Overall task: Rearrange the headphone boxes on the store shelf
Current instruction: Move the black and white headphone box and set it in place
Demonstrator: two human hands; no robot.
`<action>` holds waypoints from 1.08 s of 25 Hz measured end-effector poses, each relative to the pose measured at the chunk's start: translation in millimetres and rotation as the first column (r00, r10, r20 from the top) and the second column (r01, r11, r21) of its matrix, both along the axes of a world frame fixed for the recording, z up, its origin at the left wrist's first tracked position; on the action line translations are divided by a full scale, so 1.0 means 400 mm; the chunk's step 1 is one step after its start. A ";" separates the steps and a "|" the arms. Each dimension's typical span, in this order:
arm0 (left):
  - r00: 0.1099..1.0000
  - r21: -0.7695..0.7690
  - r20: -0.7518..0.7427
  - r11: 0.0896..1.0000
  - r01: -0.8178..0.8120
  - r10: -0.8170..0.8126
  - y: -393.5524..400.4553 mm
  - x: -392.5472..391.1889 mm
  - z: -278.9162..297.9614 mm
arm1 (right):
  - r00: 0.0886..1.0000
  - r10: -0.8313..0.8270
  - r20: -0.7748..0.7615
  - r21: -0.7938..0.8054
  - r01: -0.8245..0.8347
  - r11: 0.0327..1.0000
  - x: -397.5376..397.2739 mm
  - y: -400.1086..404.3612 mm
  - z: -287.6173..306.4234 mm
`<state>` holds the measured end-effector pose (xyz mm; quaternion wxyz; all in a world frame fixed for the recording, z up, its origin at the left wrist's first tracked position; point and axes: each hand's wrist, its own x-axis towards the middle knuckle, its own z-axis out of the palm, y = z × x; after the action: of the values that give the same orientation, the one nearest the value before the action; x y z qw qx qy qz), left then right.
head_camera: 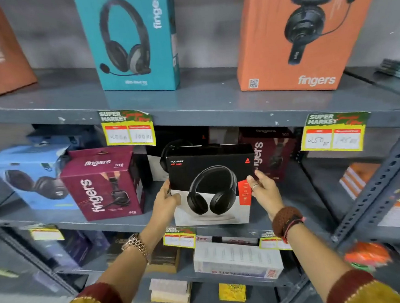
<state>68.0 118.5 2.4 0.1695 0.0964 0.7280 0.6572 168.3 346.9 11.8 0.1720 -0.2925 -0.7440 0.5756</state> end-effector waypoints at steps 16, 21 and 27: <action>0.997 0.005 -0.028 0.997 -0.076 0.076 -0.106 -0.171 -0.053 | 0.969 0.247 -0.013 -0.075 -0.248 0.966 -0.161 -0.112 -0.026; 0.999 0.036 -0.033 0.999 -0.021 0.022 -0.140 -0.161 -0.079 | 0.955 0.297 0.016 -0.062 -0.296 0.953 -0.123 -0.139 -0.042; 0.997 0.006 -0.053 0.998 -0.055 0.055 -0.254 -0.121 -0.110 | 0.897 0.320 0.304 -0.074 -0.312 0.947 -0.094 -0.238 -0.109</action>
<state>19.6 17.0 -41.7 0.1318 0.0939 0.7331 0.6605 130.5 251.6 -31.7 -0.0469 -0.2572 -0.7924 0.5511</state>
